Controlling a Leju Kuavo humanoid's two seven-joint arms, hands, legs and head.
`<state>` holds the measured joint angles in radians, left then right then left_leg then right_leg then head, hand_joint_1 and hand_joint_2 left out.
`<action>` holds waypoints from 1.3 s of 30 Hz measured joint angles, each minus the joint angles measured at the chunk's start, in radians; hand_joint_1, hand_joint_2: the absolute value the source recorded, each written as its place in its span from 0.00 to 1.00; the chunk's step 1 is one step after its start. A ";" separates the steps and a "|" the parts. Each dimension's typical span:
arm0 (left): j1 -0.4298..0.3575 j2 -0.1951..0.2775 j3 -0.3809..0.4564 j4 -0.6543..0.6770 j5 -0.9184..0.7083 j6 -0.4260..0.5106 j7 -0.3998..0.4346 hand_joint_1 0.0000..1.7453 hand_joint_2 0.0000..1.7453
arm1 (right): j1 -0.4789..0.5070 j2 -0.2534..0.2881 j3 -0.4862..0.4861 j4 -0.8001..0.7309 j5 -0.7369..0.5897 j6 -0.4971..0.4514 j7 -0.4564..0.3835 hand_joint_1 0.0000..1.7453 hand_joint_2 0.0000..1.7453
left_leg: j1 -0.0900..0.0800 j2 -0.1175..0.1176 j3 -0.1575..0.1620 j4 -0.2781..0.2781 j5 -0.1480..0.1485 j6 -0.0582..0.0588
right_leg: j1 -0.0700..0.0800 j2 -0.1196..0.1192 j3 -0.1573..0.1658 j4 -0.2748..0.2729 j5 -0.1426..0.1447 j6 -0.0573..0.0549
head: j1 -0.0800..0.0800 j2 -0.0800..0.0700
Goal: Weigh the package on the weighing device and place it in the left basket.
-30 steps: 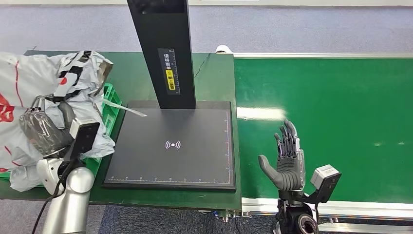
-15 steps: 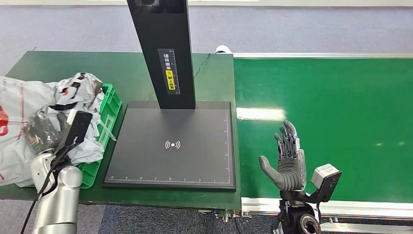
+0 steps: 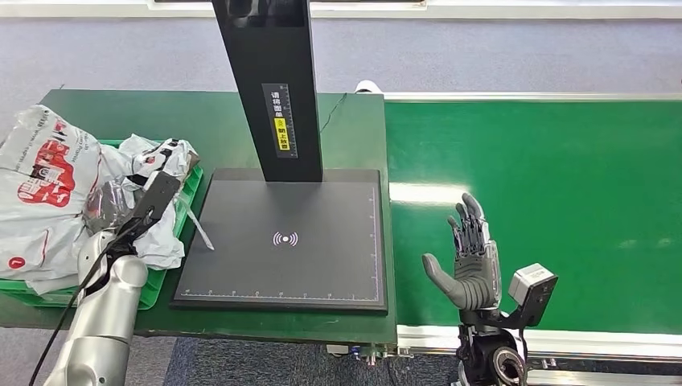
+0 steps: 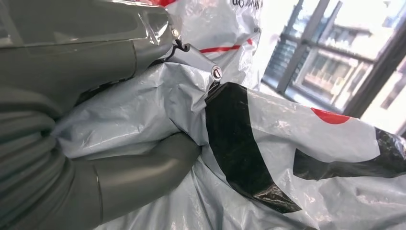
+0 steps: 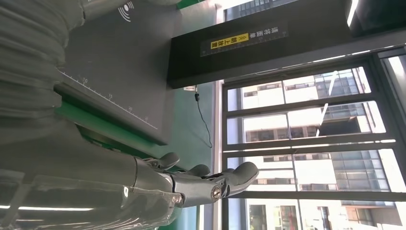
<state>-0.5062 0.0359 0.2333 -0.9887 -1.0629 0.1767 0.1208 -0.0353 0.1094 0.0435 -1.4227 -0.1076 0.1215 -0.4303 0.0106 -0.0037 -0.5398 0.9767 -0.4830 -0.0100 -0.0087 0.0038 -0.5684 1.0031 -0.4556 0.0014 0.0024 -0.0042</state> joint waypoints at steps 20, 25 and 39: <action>0.087 -0.125 0.171 -0.274 0.443 0.446 -0.724 1.00 1.00 | 0.012 0.007 0.010 -0.004 -0.042 -0.062 -0.016 0.00 1.00 | 0.001 0.002 -0.012 0.001 0.002 -0.001 | 0.001 0.000 -0.012 0.000 0.002 -0.001 | 0.000 0.000; 0.077 -0.163 0.216 -0.323 0.445 0.446 -0.775 1.00 1.00 | 0.012 0.007 0.014 -0.004 -0.043 -0.062 -0.018 0.00 1.00 | 0.001 0.003 -0.011 0.001 0.002 -0.001 | 0.001 0.001 -0.012 0.000 0.002 -0.001 | 0.000 0.000; 0.019 -0.186 0.272 -0.318 0.304 0.446 -0.686 1.00 1.00 | 0.014 0.007 0.019 -0.004 -0.044 -0.066 -0.021 0.00 1.00 | 0.001 0.002 -0.012 0.001 0.002 -0.001 | 0.001 0.001 -0.014 0.000 0.002 -0.001 | 0.000 0.000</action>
<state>-0.4876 -0.1497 0.5055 -1.3065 -0.7594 0.6230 -0.5648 -0.0216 0.1160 0.0626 -1.4272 -0.1519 0.0558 -0.4513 0.0115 -0.0013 -0.5516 0.9779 -0.4813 -0.0108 -0.0077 0.0043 -0.5820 1.0033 -0.4540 0.0003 0.0028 -0.0042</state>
